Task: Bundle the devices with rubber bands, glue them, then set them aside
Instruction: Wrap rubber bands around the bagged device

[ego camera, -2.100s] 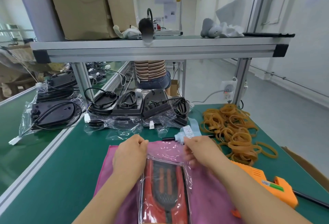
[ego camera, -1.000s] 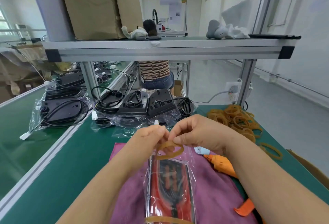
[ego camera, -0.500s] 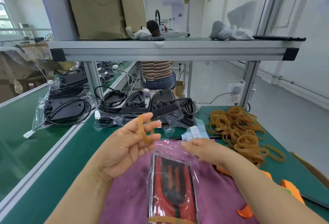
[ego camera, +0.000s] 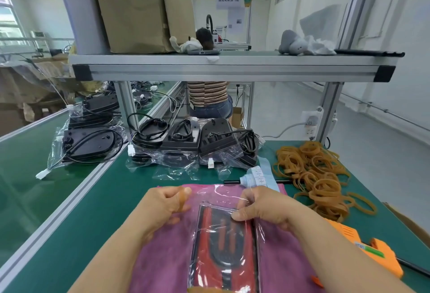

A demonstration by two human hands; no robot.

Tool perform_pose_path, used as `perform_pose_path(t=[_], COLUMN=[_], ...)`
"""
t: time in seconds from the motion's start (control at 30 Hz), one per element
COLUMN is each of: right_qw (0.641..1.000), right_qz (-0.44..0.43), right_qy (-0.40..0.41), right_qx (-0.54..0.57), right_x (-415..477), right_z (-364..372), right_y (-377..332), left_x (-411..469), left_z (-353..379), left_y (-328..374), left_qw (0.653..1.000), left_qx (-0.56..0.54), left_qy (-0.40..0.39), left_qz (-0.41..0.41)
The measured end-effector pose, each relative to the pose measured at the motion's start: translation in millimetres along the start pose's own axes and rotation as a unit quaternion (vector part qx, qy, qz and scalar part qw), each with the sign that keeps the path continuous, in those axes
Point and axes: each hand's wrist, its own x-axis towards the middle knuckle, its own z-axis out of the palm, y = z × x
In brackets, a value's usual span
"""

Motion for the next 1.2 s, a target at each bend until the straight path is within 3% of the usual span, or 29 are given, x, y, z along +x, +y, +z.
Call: perform_pose_path(t=[0.1, 0.23, 0.43, 0.6, 0.8, 1.03, 1.13, 1.2], right_qw=[1.0, 1.0, 0.993, 0.967, 0.943, 0.948, 0.943, 0.938], right_qz=[0.0, -0.002, -0.091, -0.21, -0.239, -0.203, -0.202, -0.211], right_qy=[0.004, -0.018, 0.028, 0.144, 0.22, 0.234, 0.227, 0.237], right_qx=[-0.011, 0.011, 0.076, -0.008, -0.07, 0.072, 0.138, 0.135], right_x=[-3, -10, -41, -64, -71, -76, -75, -74], right_z=[1, 3, -15, -15, 3, -19, -29, -36], right_y=[-2, -9, -62, -102, -100, -104, -106, -105], left_x=[-6, -16, -29, -40, -44, -57, -57, -56], left_z=[1, 3, -14, -27, -23, -49, -39, -30], left_y=[0, 7, 40, 69, 63, 62, 41, 19], left_qw=[0.995, 0.989, 0.983, 0.978, 0.971, 0.976, 0.98, 0.971], left_qx=[0.038, 0.049, 0.061, 0.01, 0.042, -0.017, 0.075, 0.112], left_qy=[-0.093, -0.142, -0.147, -0.131, -0.095, -0.047, -0.089, -0.178], left_qz=[-0.02, 0.006, 0.093, 0.163, 0.215, 0.212, 0.161, 0.11])
